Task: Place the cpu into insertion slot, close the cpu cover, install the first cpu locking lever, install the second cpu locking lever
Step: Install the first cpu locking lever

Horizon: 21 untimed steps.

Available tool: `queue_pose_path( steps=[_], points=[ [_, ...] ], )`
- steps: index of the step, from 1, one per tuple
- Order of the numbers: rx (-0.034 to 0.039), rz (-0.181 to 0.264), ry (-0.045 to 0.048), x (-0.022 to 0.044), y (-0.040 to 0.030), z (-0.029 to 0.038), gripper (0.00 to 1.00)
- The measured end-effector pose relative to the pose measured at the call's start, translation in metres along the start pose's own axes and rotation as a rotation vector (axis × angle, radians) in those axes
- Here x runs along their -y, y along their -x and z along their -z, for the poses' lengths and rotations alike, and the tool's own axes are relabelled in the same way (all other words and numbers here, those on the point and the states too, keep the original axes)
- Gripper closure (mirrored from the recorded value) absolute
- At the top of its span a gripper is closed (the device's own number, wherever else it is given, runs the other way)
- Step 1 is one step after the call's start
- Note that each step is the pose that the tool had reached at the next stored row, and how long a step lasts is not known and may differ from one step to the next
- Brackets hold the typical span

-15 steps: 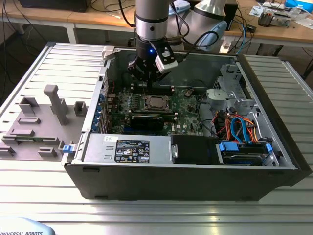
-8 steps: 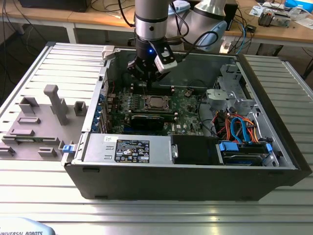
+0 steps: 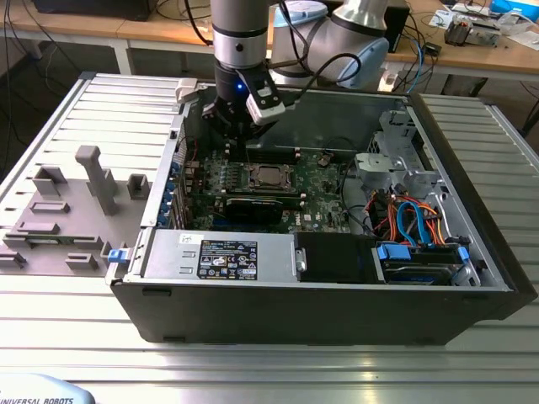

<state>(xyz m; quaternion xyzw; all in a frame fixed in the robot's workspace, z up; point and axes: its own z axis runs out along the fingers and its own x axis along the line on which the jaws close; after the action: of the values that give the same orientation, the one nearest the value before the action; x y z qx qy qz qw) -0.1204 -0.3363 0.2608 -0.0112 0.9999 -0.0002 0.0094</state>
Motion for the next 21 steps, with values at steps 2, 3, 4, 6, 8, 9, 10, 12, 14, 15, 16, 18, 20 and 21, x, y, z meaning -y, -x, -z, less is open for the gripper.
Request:
queue_pose_path(
  steps=[2, 3, 4, 6, 8, 9, 10, 12, 14, 15, 16, 18, 20, 21],
  points=[
    [-0.0002, 0.000, -0.0001, -0.0013, -0.0038, -0.0001, 0.89],
    [-0.0002, 0.000, -0.0001, -0.0022, -0.0050, -0.0002, 0.89],
    [-0.0003, 0.000, 0.0000, -0.0033, -0.0059, -0.0003, 0.89],
    [-0.0002, 0.000, 0.0000, -0.0061, -0.0073, -0.0006, 0.89],
    [-0.0003, 0.000, 0.0000, -0.0098, -0.0077, -0.0011, 0.89],
    [-0.0002, 0.000, 0.0001, -0.0113, -0.0078, -0.0013, 0.89],
    [-0.0002, 0.000, 0.0000, -0.0115, -0.0078, -0.0013, 0.89],
    [-0.0002, 0.000, 0.0001, -0.0115, -0.0078, -0.0013, 0.89],
    [-0.0002, 0.000, 0.0001, -0.0130, -0.0077, -0.0013, 0.89],
    [-0.0002, 0.000, 0.0001, -0.0130, -0.0078, -0.0013, 0.89],
    [-0.0002, 0.000, 0.0001, -0.0131, -0.0077, -0.0013, 0.89],
    [-0.0002, 0.000, 0.0001, -0.0132, -0.0077, -0.0013, 0.89],
    [-0.0002, 0.000, 0.0001, -0.0132, -0.0078, -0.0013, 0.89],
    [-0.0001, 0.000, 0.0000, -0.0133, -0.0079, -0.0013, 0.89]
  ],
)
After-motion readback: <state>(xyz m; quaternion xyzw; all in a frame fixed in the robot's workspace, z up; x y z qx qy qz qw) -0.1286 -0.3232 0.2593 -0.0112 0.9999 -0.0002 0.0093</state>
